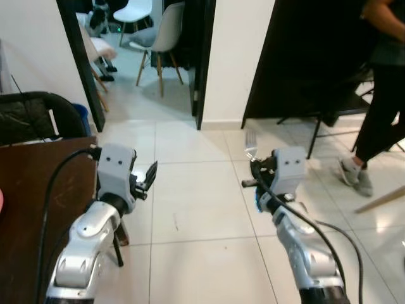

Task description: Setting the table

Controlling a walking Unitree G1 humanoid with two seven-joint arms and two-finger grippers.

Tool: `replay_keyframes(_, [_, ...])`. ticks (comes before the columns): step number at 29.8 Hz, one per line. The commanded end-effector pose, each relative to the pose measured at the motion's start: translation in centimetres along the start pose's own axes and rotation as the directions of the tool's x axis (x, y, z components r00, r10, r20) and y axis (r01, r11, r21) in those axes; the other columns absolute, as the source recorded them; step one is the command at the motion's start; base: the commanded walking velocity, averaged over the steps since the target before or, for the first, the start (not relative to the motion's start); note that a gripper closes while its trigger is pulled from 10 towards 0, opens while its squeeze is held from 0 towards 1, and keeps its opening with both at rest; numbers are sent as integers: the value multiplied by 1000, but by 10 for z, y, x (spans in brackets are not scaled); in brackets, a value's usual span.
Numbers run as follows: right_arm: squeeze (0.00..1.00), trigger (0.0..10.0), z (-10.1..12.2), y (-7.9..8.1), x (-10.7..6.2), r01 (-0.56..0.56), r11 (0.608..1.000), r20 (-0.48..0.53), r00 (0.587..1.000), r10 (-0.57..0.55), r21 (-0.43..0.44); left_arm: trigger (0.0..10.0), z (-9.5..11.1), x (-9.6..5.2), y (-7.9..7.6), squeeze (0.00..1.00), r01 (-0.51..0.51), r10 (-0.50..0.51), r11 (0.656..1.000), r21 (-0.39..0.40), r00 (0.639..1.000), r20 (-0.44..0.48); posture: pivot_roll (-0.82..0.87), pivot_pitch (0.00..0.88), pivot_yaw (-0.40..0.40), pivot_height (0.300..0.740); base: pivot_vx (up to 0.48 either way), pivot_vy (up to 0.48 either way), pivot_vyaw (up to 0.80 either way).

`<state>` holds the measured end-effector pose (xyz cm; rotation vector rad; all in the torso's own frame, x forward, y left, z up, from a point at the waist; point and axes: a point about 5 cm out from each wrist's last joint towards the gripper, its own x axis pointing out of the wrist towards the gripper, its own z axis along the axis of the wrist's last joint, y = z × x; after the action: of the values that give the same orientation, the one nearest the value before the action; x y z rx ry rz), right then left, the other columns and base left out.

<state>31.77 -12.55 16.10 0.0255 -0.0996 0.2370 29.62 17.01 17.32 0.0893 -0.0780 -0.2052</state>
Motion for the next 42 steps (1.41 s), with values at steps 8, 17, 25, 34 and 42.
replay_keyframes(8, [0,10000,-5,5,-3,-35,999,-6,999,35,-30,10000,-5,5,-2,0,-6,5,998,-61,1000,-21,29,15,50,740,0,0,-800])
replay_keyframes(17, [0,10000,-2,6,0,-46,998,8,999,46,-36,10000,-5,6,-3,0,-20,19,998,-64,1000,-21,31,17,42,740,0,0,-800])
replay_keyframes(25, [0,10000,-2,7,0,-48,998,6,999,48,-36,10000,-5,7,-1,0,-38,37,997,-73,999,-24,29,20,42,740,0,0,-800])
replay_keyframes(34, [0,10000,-3,7,0,-51,998,5,999,51,-36,10000,-5,8,-1,0,-47,46,996,-75,999,-25,28,22,41,740,0,0,-800])
replay_keyframes(42, [0,10000,-3,8,1,-53,998,6,999,54,-33,10000,-5,9,-1,0,-59,57,995,-81,998,-26,30,23,39,740,0,0,-800])
